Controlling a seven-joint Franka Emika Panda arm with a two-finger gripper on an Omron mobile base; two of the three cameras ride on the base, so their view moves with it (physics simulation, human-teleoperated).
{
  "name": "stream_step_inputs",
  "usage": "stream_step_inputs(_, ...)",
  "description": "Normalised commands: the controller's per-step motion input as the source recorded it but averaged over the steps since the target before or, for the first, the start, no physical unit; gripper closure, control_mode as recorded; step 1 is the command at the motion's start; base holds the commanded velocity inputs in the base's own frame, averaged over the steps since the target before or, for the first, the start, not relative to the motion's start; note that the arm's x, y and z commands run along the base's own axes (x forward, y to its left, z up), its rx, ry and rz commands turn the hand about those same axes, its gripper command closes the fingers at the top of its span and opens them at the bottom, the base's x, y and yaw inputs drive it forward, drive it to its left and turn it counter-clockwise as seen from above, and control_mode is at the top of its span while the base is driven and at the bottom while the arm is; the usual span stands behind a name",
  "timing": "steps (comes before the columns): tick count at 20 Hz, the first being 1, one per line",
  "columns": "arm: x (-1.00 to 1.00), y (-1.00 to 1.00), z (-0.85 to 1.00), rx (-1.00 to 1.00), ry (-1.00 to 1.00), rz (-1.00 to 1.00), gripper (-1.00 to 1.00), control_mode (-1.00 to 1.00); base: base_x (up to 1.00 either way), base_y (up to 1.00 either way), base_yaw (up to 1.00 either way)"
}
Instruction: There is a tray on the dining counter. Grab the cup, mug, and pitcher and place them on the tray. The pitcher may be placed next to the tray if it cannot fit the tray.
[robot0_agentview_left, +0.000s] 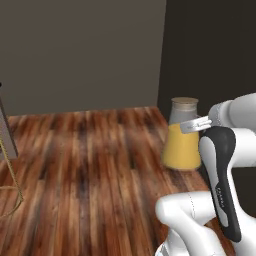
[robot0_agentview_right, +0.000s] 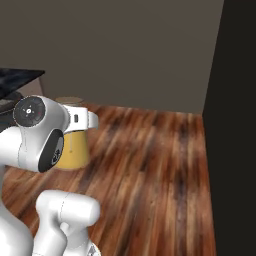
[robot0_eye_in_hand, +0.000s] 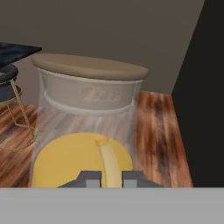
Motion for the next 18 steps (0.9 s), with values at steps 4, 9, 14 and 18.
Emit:
stream_step_inputs(4, 0.00, 0.00, 0.00, 0.00, 0.00, 0.00, 1.00, 1.00, 1.00, -0.06, 0.06)
stream_step_inputs(9, 0.00, 0.00, 0.00, 0.00, 0.00, 0.00, 1.00, 1.00, 1.00, -0.09, 0.07)
stream_step_inputs(14, 0.00, 0.00, 0.00, 0.00, 0.00, 0.00, 1.00, 1.00, 1.00, -0.12, 0.08)
stream_step_inputs(18, 0.00, 0.00, 0.00, 0.00, 0.00, 0.00, 1.00, 1.00, 1.00, -0.17, 0.10)
